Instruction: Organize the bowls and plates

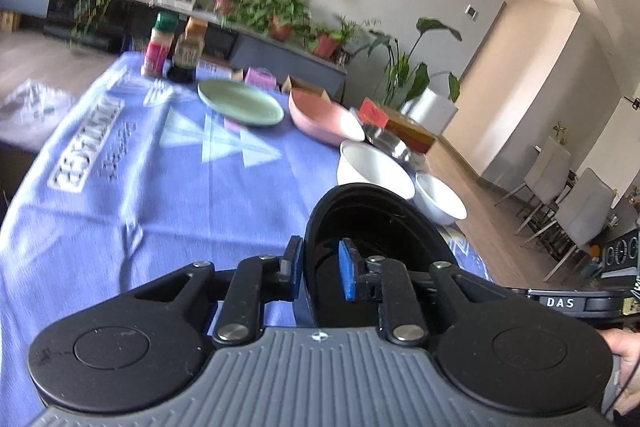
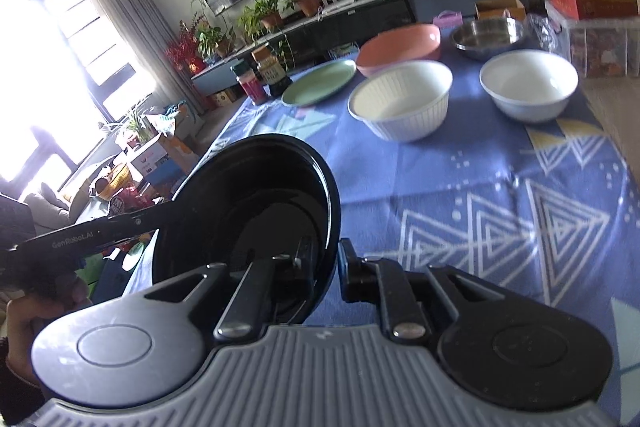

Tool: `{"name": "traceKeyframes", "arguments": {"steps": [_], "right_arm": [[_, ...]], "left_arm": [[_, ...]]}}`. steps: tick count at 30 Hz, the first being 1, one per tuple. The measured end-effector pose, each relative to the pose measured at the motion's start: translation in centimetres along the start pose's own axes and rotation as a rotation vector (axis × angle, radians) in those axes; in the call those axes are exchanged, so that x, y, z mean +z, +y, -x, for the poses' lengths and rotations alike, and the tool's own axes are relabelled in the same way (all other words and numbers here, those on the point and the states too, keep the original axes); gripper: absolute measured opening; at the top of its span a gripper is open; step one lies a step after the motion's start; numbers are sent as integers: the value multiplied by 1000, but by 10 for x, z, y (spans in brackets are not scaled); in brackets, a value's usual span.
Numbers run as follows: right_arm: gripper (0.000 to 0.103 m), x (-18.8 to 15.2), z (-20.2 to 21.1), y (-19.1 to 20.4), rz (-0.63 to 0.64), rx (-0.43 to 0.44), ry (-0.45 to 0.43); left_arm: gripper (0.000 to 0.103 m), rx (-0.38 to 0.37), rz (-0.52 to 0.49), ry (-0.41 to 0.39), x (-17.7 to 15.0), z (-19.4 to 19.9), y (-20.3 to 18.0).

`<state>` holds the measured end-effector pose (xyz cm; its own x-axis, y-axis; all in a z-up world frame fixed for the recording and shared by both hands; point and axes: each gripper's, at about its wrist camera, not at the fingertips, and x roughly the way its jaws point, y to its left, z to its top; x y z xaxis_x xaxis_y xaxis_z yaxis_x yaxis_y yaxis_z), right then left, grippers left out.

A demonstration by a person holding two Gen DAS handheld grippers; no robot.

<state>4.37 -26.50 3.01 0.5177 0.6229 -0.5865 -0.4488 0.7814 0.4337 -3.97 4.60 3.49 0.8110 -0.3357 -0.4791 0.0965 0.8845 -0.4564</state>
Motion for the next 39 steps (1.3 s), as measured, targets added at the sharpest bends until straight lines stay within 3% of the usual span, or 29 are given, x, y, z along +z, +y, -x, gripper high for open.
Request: {"name": "traceKeyframes", "arguments": {"steps": [14,19,30,35,39], "right_arm": [[33,-5,-6,-10,-47,-11,26],[49,-7,-10,-11,-59,8,38],[68,-9,-3,-15,-89,9,-3],[75,-5,8,-18,-100,-2,-39],[80,2,13,-17,-98,-14,-72]], "left_arm": [[22,-38,35,56,-10,-11,9],[22,-55,37,69,-11,-16,10],[25,-47,56,55,-8,-14,21],[60,-24,23,32,0,-9,20],[72,-25,-38,21,11,-5,13]]}}
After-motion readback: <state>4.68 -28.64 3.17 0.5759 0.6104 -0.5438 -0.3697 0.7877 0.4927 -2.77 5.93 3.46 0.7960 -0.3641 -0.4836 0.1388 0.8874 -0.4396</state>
